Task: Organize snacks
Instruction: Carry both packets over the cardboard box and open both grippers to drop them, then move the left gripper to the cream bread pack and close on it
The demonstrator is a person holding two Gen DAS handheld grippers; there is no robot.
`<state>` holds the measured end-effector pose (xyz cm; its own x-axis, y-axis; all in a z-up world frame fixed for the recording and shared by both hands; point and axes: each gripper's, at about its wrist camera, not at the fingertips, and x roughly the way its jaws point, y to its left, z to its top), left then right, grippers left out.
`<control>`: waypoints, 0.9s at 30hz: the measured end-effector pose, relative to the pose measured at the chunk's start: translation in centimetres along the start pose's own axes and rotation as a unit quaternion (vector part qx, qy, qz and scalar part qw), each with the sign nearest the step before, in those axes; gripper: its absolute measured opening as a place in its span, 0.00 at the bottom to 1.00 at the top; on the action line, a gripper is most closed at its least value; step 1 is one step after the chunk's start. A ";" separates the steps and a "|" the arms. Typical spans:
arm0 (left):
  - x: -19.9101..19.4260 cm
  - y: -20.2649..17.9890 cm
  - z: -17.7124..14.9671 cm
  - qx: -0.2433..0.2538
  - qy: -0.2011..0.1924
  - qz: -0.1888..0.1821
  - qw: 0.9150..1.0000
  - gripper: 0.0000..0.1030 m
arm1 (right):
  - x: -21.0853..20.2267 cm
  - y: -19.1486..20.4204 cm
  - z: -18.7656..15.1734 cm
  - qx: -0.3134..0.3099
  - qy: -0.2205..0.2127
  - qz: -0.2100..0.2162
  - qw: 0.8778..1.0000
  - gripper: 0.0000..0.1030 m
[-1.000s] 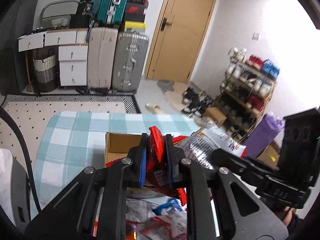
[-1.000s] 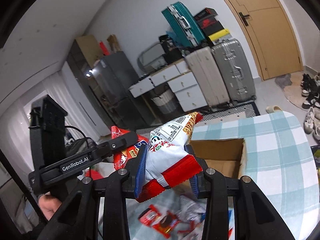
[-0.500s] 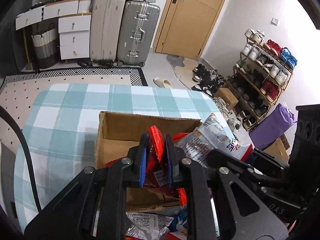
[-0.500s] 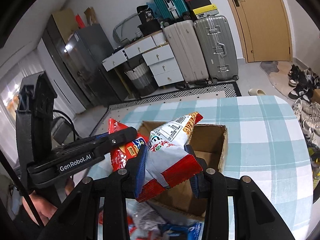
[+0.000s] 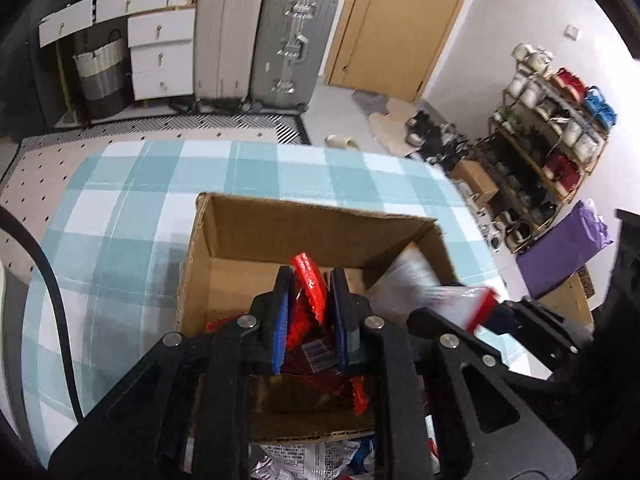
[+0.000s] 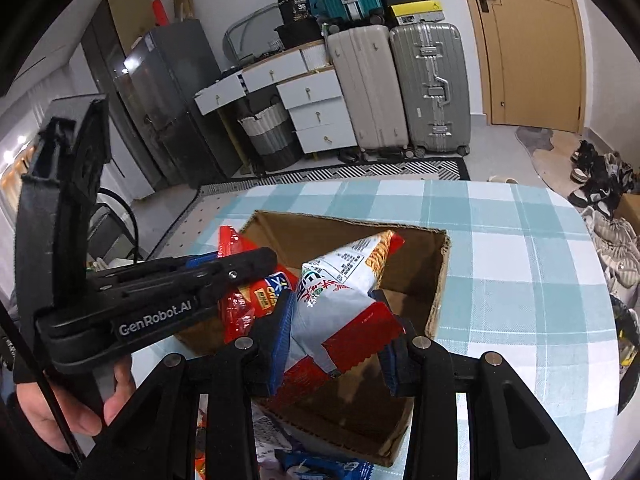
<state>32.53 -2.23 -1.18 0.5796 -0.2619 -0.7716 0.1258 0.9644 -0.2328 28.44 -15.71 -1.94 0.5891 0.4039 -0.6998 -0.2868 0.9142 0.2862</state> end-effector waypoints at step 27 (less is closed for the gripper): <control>-20.5 1.0 -8.3 0.019 -0.104 0.082 0.991 0.81 | -17.8 6.8 -4.5 -0.056 -0.140 -0.039 0.988 0.84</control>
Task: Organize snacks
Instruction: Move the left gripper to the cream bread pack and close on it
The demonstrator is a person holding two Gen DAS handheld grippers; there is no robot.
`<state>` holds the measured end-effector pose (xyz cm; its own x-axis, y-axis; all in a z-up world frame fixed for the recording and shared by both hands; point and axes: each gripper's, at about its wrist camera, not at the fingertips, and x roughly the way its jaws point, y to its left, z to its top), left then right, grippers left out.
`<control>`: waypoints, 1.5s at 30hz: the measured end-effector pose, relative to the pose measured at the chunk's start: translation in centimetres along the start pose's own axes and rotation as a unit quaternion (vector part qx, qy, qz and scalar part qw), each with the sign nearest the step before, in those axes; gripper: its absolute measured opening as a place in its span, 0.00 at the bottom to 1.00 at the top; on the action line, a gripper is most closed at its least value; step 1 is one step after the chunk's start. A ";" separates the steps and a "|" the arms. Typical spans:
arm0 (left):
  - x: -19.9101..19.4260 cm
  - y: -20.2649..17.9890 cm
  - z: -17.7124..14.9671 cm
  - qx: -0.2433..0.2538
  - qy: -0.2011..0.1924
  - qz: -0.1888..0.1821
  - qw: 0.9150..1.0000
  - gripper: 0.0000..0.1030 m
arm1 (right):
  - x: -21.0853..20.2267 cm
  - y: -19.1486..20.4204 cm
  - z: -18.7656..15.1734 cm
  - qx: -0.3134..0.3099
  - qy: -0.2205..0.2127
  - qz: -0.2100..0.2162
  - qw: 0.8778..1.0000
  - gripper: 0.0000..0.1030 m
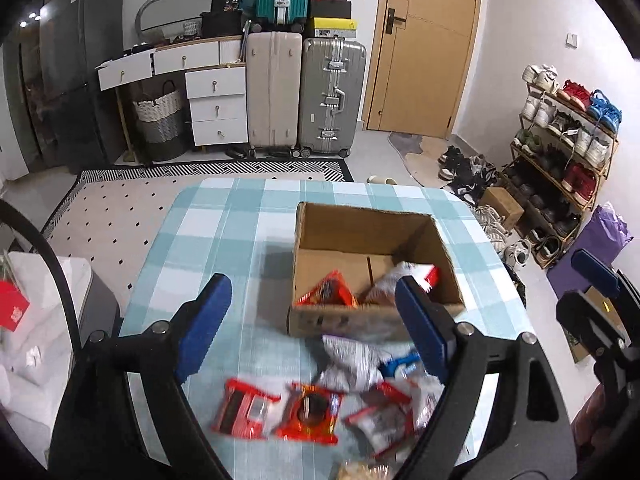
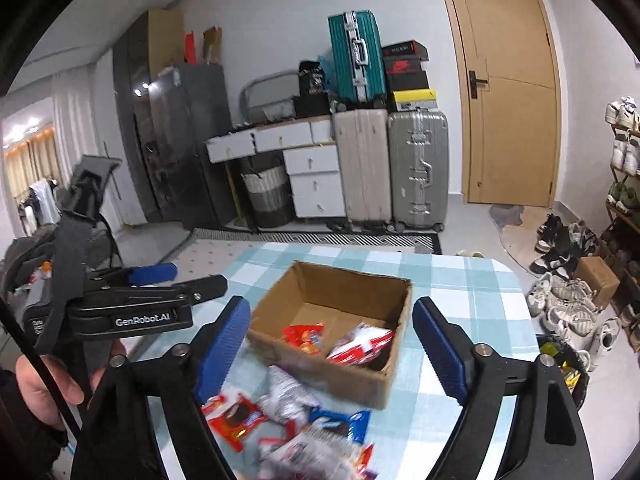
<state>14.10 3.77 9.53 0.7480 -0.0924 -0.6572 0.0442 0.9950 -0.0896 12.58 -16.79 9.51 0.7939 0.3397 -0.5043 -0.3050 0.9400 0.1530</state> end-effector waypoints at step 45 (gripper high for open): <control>1.8 -3.5 -23.0 0.056 0.052 -0.056 0.996 0.99 | -6.2 -1.0 -17.4 0.083 -0.018 0.002 0.996 0.99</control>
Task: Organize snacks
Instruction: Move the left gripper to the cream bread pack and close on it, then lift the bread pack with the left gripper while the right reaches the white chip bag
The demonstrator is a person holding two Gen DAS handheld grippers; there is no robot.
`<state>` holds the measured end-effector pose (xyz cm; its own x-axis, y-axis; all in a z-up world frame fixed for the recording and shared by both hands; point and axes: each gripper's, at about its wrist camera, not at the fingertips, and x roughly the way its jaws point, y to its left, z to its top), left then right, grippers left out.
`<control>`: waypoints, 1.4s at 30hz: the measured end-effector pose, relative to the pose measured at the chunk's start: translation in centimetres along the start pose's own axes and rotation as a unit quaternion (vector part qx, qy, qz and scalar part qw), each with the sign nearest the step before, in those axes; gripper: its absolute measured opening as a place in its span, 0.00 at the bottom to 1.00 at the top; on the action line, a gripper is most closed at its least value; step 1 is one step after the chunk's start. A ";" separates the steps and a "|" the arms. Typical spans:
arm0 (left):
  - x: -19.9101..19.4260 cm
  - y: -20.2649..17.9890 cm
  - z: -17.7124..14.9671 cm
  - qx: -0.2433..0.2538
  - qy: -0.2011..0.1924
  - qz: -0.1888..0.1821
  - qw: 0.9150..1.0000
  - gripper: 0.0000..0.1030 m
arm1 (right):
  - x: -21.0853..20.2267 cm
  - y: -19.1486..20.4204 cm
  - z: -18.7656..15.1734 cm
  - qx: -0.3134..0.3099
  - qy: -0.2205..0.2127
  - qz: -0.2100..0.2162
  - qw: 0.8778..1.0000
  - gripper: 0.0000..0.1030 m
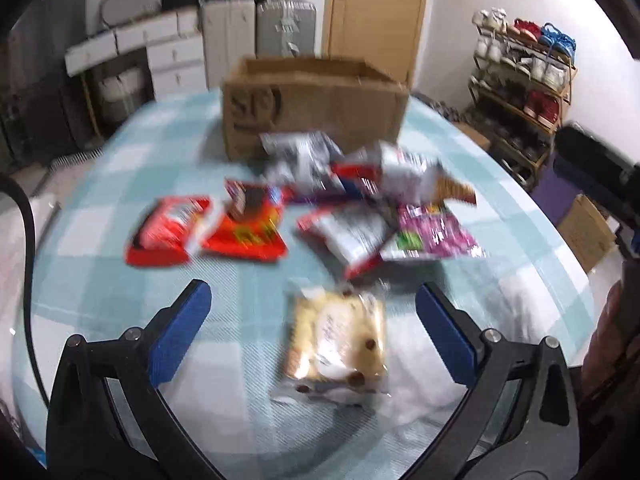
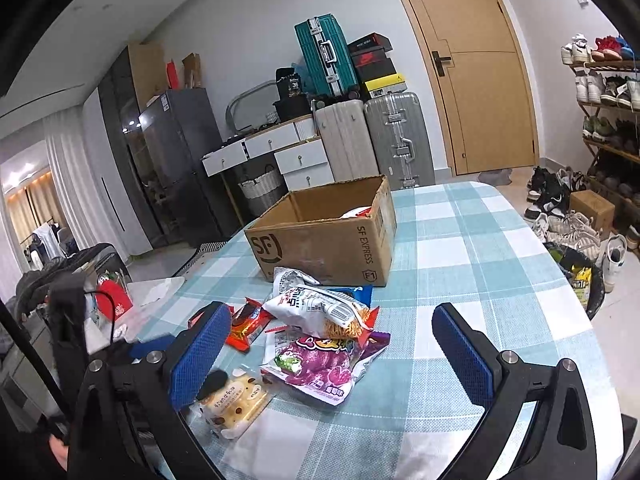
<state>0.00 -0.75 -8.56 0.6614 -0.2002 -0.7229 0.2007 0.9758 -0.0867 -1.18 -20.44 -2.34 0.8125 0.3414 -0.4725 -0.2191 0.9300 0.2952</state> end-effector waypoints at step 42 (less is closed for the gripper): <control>4.5 -0.1 -1.3 0.024 0.052 0.020 0.998 0.54 | 2.0 -1.4 -1.4 0.031 0.055 0.008 0.998 0.99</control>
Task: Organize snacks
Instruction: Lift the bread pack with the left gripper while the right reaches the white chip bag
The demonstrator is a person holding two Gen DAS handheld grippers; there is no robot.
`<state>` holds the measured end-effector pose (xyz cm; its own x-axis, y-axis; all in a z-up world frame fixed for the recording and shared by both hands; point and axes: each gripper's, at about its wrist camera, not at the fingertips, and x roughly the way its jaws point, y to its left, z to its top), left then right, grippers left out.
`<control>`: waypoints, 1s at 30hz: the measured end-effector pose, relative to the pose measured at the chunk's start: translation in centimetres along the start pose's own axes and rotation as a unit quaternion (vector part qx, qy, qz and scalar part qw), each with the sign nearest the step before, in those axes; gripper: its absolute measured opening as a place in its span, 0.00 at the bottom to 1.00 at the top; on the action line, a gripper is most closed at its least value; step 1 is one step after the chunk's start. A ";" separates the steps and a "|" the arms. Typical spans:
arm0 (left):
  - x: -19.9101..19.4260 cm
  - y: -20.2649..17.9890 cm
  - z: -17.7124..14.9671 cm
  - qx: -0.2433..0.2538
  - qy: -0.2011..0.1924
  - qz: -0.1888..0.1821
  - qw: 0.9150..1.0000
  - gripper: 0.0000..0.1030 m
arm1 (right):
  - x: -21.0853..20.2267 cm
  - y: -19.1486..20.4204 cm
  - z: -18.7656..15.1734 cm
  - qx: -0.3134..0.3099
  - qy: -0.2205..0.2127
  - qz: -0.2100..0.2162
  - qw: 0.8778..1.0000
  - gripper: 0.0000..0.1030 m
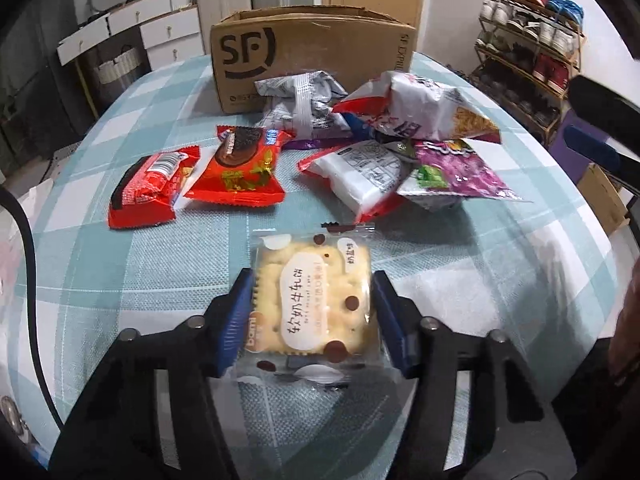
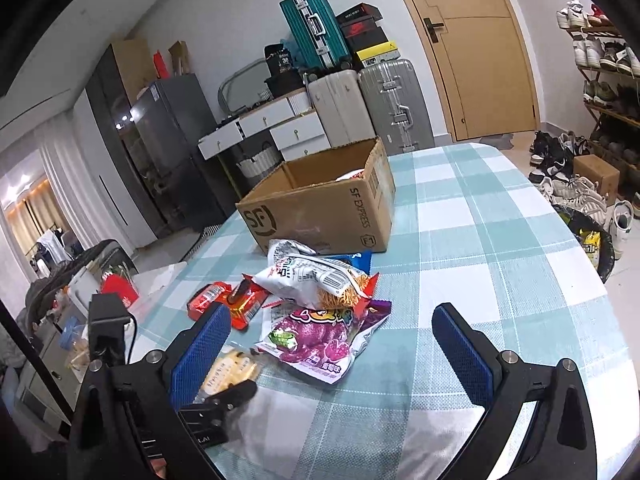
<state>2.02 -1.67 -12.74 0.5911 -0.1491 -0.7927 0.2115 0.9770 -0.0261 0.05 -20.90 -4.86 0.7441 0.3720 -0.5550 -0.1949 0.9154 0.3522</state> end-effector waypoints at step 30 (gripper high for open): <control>-4.4 8.9 -1.0 -0.192 -0.030 -0.123 0.973 0.53 | 0.3 -1.6 -0.3 0.046 0.014 -0.009 0.999 0.99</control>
<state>0.51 7.89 -10.10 0.6067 -0.3832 -0.6965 0.0532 0.8937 -0.4454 0.39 -22.16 -5.83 0.7280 0.3617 -0.5824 -0.1221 0.9043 0.4091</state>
